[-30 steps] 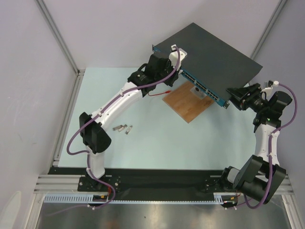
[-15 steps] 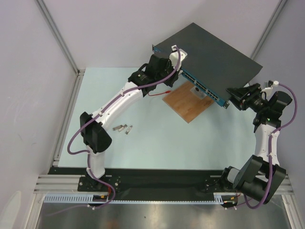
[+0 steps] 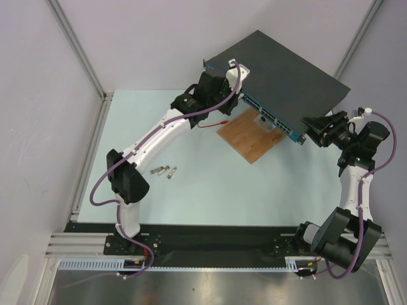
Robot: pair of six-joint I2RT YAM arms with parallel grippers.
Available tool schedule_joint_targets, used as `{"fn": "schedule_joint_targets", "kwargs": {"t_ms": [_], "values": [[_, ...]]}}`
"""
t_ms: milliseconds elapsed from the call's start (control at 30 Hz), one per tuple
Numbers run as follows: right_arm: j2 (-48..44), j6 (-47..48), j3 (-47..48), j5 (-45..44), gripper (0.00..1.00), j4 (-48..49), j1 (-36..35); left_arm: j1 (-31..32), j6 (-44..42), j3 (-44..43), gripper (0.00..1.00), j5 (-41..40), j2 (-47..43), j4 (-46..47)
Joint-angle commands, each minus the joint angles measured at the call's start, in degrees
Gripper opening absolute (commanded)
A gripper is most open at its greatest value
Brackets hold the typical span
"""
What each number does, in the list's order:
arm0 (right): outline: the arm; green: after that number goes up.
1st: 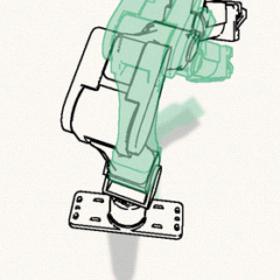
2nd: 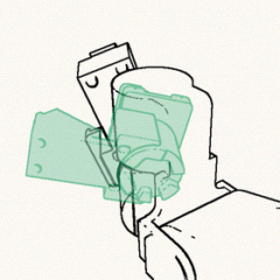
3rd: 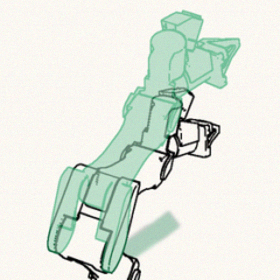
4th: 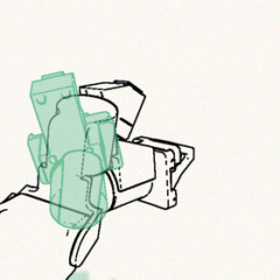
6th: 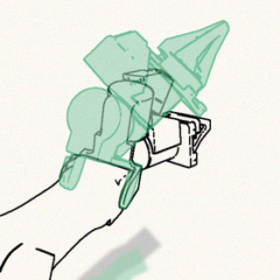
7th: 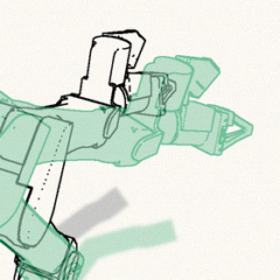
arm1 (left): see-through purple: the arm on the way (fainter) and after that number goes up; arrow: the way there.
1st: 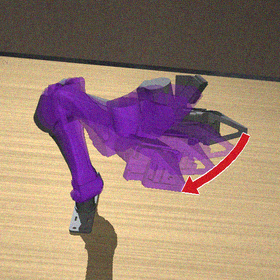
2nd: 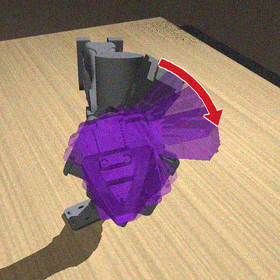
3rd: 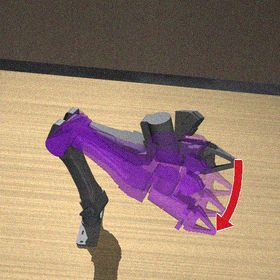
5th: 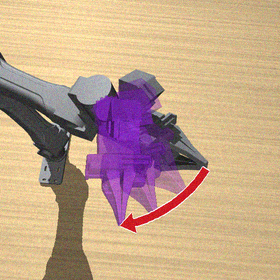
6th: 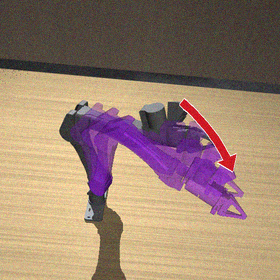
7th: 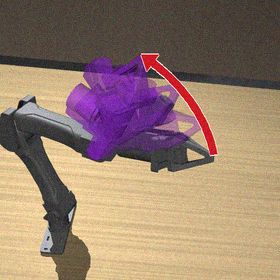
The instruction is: Insert the plug into the switch port
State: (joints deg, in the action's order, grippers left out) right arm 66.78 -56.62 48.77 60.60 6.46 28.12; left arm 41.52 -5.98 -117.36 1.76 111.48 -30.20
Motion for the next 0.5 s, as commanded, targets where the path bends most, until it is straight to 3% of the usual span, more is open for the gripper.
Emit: {"fn": "schedule_joint_targets", "kwargs": {"t_ms": [0,467], "values": [[-1.0,7.0,0.5,-0.7,0.0,2.0,-2.7,0.7,1.0,-3.5,0.0,0.5,0.6,4.6],[-1.0,7.6,0.5,-0.7,0.0,1.3,-3.0,1.1,0.9,-3.8,0.0,0.3,0.8,5.3]]}}
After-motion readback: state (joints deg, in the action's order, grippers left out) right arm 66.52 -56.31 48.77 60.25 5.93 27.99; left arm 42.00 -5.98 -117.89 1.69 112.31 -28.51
